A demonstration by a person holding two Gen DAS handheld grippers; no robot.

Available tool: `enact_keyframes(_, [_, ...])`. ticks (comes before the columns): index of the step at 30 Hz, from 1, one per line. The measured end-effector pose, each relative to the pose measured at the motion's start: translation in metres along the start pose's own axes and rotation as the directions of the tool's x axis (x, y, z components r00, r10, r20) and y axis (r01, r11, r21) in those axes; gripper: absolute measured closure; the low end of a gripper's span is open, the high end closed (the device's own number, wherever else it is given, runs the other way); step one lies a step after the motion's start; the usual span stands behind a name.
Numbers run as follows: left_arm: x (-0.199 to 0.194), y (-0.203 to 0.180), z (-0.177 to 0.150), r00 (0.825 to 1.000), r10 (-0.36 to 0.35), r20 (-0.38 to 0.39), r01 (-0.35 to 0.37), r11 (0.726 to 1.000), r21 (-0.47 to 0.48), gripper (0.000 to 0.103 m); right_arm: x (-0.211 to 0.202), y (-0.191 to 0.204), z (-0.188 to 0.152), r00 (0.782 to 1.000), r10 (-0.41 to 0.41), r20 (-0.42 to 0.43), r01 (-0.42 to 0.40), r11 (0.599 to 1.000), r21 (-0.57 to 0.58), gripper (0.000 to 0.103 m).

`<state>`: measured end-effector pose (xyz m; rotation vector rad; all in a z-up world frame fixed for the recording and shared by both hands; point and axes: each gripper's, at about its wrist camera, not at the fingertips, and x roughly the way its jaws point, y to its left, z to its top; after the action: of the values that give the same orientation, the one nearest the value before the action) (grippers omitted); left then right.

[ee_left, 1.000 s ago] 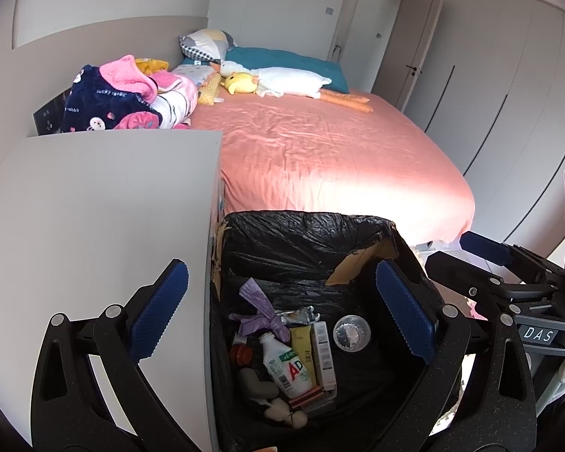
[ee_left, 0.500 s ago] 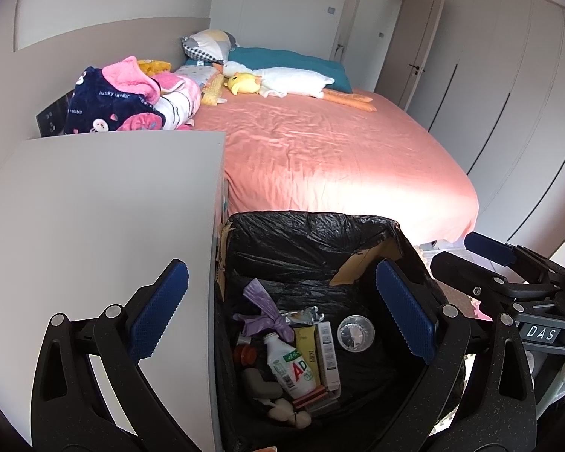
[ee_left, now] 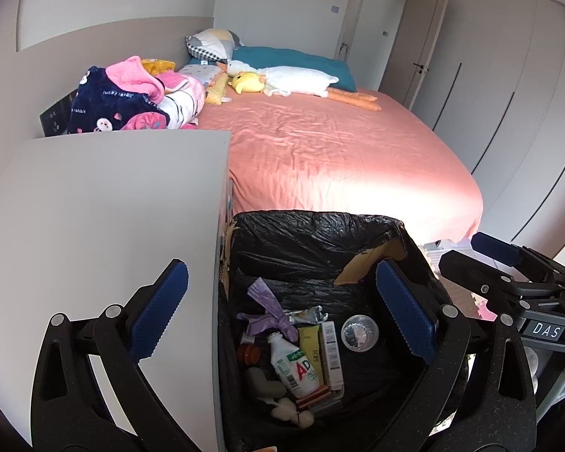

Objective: Collect trash

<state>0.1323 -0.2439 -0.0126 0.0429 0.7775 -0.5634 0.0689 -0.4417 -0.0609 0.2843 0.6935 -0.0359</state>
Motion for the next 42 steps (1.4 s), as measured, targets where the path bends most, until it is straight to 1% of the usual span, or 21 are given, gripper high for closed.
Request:
enact_keyframes(6, [0.0007,0.0008,0.0,1.0,0.007,-0.004,-0.007,1.0,-0.015,0.006,0.0,0.0,-0.0001,1.0,0.0,0.0,0.0,1.0,0.0,0.014])
enact_keyframes(14, [0.0005,-0.0033,0.0009,1.0,0.003,-0.007,-0.003,1.0,0.005,0.006,0.0002,0.0003,-0.0003,1.0,0.0,0.0,0.0,1.0,0.0,0.014])
enact_keyframes(21, [0.0023,-0.0019,0.0015,1.0,0.0,-0.015,0.0,1.0,0.002,0.006,0.0004,-0.0011,-0.0002,1.0,0.0,-0.001,0.0,1.0,0.001,0.014])
enact_keyframes(30, [0.0014,-0.001,-0.002,1.0,0.01,0.004,-0.01,1.0,0.001,0.006,0.0006,-0.0013,-0.0002,1.0,-0.001,-0.001,0.001,1.0,0.001,0.014])
enact_keyframes(33, [-0.0018,-0.003,-0.003,0.999,0.021,0.024,-0.022,1.0,0.013,0.006,0.0009,-0.0037,-0.0005,1.0,-0.002,-0.002,0.002,1.0,0.004,0.014])
enact_keyframes(36, [-0.0027,-0.0016,-0.001,0.999,0.026,0.032,-0.026,1.0,0.002,0.006,0.0008,-0.0053,-0.0005,1.0,-0.003,-0.002,0.003,1.0,0.004,0.014])
enact_keyframes(37, [-0.0025,-0.0011,-0.0006,0.999,0.036,0.032,-0.036,0.999,-0.002,0.006,0.0008,-0.0044,-0.0006,1.0,-0.002,-0.001,0.002,1.0,0.003,0.014])
enact_keyframes(42, [0.0001,0.0009,0.0003,1.0,0.025,0.006,-0.025,1.0,-0.009,0.006,0.0008,-0.0052,-0.0006,1.0,-0.002,-0.003,0.002,1.0,0.004,0.014])
